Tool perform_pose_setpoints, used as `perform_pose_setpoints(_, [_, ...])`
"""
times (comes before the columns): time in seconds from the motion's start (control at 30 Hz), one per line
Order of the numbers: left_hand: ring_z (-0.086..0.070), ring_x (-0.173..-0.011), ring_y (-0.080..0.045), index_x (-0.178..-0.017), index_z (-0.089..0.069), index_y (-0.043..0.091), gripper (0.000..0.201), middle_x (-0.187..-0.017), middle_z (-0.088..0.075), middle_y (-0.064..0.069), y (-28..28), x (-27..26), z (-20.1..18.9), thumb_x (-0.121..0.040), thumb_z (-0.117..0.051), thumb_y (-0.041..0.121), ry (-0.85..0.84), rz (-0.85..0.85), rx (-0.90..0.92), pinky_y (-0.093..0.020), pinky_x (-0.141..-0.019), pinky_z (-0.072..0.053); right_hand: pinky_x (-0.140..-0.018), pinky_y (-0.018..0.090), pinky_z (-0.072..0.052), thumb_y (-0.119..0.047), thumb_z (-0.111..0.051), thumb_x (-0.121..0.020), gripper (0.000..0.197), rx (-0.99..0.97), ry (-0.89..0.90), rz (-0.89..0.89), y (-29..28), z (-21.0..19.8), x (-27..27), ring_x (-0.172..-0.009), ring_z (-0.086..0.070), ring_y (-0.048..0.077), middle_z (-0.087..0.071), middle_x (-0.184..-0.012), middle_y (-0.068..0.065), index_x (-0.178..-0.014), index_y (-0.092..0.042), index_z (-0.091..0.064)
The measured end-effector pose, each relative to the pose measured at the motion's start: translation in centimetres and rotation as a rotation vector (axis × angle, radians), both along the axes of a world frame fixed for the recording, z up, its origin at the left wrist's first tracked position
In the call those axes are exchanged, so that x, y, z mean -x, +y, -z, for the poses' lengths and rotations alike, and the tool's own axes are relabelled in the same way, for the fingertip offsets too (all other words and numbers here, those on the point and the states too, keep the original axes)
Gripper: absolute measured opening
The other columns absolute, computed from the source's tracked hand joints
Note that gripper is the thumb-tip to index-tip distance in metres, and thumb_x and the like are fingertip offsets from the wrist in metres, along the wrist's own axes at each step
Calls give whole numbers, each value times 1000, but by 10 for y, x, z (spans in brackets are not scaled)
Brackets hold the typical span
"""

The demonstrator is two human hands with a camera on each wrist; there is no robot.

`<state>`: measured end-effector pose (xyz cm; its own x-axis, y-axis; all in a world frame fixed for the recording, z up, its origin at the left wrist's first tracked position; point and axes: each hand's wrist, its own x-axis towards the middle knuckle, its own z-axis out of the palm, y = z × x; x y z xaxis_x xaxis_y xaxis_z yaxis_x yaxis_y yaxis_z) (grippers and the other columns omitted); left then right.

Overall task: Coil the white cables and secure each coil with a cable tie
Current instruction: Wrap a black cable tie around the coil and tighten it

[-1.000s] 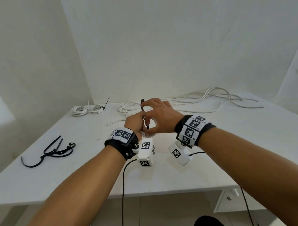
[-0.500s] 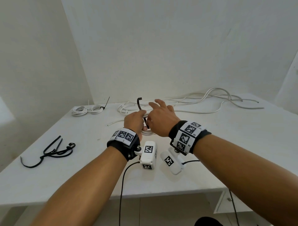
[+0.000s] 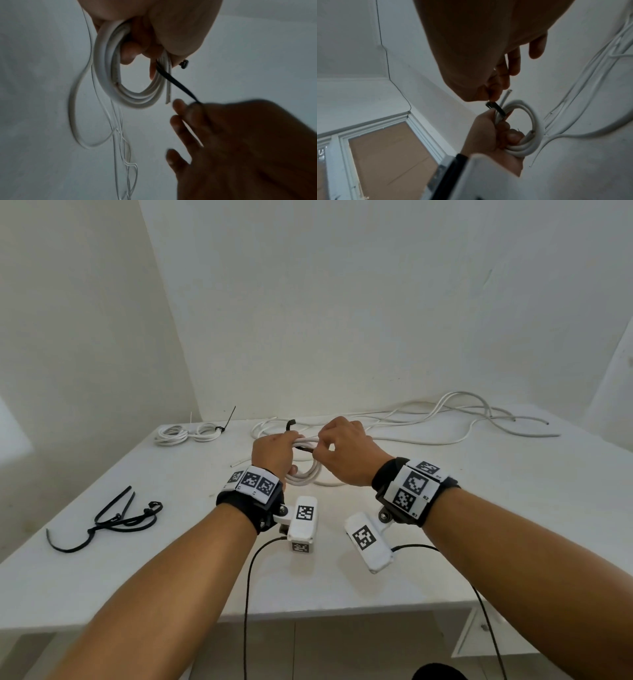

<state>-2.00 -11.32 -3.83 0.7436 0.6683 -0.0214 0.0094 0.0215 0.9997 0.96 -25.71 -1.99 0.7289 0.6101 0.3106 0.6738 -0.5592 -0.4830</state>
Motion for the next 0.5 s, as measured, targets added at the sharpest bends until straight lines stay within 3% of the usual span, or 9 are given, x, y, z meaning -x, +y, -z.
perform_pose_setpoints(0.13, [-35,-29,-14,-64,-63,11,25,-50,-38,-2,6,1,1,-87,-62,18,31,56,-85,-25,-44,-37,-76,18,-40,-18,-56,-93,24,-209,93,-124,-4,-2,0,-92,-57,11,-59,-122,-1,-70,-14,-58])
perform_pose_setpoints(0.17, [-37,-32,-14,-62,-61,12,26,-52,-40,-2,5,1,2,-88,-62,17,31,81,-115,-26,-44,-37,-75,19,-42,-17,-57,-92,25,-289,191,-161,-3,-1,0,-85,-60,13,-64,-119,-2,-67,-16,-58])
perform_pose_setpoints(0.23, [-44,-43,-15,-63,-60,18,26,-56,-48,-1,3,3,2,-89,-62,21,35,131,-176,-28,-48,-40,-77,32,-54,-19,-60,-92,21,-486,387,-246,-1,0,0,-81,-68,29,-74,-105,9,-71,-15,-63])
perform_pose_setpoints(0.33, [-45,-49,-16,-67,-59,16,24,-58,-50,1,0,6,4,-90,-61,22,39,137,-194,-28,-50,-41,-85,42,-59,-16,-70,-92,11,-703,613,-341,-3,0,3,-85,-72,31,-74,-94,21,-98,-9,-65])
perform_pose_setpoints(0.4, [-39,-46,-18,-66,-63,11,21,-50,-45,2,-2,8,5,-86,-62,18,28,119,-174,-26,-47,-38,-84,40,-60,-11,-75,-87,28,-712,581,-316,-4,1,2,-84,-73,30,-75,-90,19,-112,-9,-63])
perform_pose_setpoints(0.5, [-34,-45,-16,-66,-66,5,23,-45,-38,4,-7,10,8,-86,-60,16,11,148,-255,-25,-45,-35,-67,23,-58,-7,-71,-89,25,-644,381,-130,-4,0,-1,-66,-72,16,-75,-76,11,-114,-8,-68])
